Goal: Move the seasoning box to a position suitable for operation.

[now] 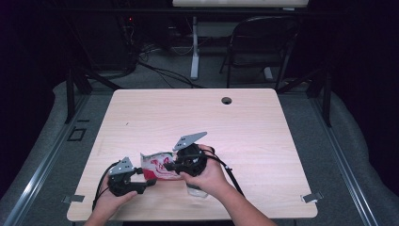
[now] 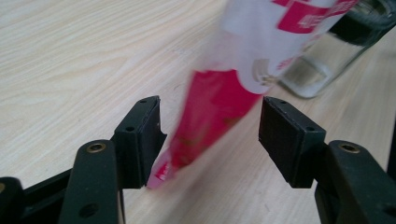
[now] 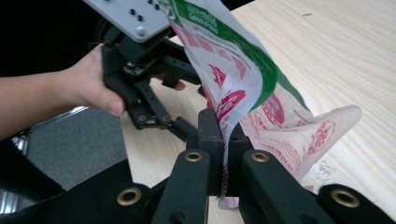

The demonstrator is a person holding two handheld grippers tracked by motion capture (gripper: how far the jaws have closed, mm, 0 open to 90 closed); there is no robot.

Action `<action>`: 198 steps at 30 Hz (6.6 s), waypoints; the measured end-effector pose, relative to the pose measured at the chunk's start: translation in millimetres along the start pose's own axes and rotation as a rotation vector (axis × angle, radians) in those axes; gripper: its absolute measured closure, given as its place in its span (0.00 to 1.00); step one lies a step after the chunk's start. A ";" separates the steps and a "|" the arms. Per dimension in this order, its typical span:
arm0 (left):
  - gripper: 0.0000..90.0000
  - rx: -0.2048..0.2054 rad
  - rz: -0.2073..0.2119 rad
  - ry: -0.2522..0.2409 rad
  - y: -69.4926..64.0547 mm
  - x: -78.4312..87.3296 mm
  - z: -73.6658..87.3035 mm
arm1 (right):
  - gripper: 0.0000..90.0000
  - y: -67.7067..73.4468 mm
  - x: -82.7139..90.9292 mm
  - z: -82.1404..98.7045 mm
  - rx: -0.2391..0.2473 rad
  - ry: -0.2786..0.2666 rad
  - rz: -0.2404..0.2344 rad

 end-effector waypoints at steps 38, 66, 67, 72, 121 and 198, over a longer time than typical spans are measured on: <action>0.40 -0.007 0.070 0.111 -27.7 -47.2 9.5 | 1.00 9.0 17.2 40.2 -0.001 -0.060 -0.086; 0.65 -0.062 -0.008 0.089 -29.8 -46.4 9.2 | 1.00 4.8 15.4 34.8 -0.014 -0.045 -0.065; 0.65 -0.061 -0.010 0.088 -29.9 -46.3 9.0 | 1.00 4.6 15.5 34.8 -0.012 -0.042 -0.063; 0.66 -0.070 -0.040 0.099 -30.5 -42.3 5.2 | 1.00 3.8 16.8 34.3 -0.021 -0.056 -0.062; 0.67 -0.376 -0.508 0.140 -36.3 -19.6 -31.3 | 0.80 -31.3 83.0 45.4 -0.150 -0.198 -0.003; 0.68 -0.748 -0.842 0.110 -52.8 -31.4 -45.3 | 1.00 -31.1 51.6 46.3 -0.149 -0.072 0.085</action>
Point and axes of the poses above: each handheld gripper's, and its own axes: x roughly backward along the jaws, z roughly out of its underside, y roughly to its left, the point moved 4 cm from there along -x, roughly forward along the jaws
